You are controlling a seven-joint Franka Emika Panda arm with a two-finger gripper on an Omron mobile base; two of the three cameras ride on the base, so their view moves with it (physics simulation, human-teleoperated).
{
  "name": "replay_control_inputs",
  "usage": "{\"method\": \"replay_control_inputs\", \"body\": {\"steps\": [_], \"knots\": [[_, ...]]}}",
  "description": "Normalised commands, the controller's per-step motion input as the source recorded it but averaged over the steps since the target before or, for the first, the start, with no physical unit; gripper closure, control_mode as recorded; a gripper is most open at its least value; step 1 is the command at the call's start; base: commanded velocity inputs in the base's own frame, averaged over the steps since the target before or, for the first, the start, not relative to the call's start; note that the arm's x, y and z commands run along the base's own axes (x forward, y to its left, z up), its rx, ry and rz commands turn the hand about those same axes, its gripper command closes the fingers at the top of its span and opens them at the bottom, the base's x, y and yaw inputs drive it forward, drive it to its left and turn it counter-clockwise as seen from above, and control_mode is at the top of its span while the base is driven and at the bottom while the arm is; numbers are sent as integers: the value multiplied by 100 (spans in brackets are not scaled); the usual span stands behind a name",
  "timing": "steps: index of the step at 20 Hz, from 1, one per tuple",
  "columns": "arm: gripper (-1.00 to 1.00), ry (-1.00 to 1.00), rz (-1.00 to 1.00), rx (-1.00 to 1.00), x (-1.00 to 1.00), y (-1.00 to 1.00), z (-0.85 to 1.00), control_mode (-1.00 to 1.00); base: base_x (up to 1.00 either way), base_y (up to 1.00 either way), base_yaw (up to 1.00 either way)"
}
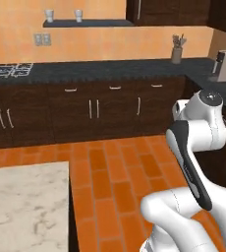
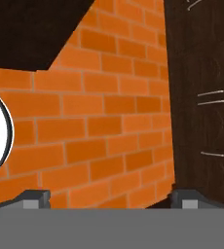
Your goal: Take the meat container that has the fish and place it on the second highest rack of the freezer. Then take the vegetable container that has the tomato and squash and place it on the highest rack of the freezer.
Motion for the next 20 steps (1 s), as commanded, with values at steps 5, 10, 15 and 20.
{"method": "replay_control_inputs", "body": {"steps": [5, 10, 15, 20], "knots": [[-100, 0, 0, 0, 0, 0, 0, 100, 85, -22, -39], [-100, 0, 0, 0, 0, 0, 0, 100, 43, 0, -70], [-100, 0, 0, 0, 0, 0, 0, 100, 46, 0, -69], [-100, 0, 0, 0, 0, 0, 0, 100, 55, 0, -66]]}}
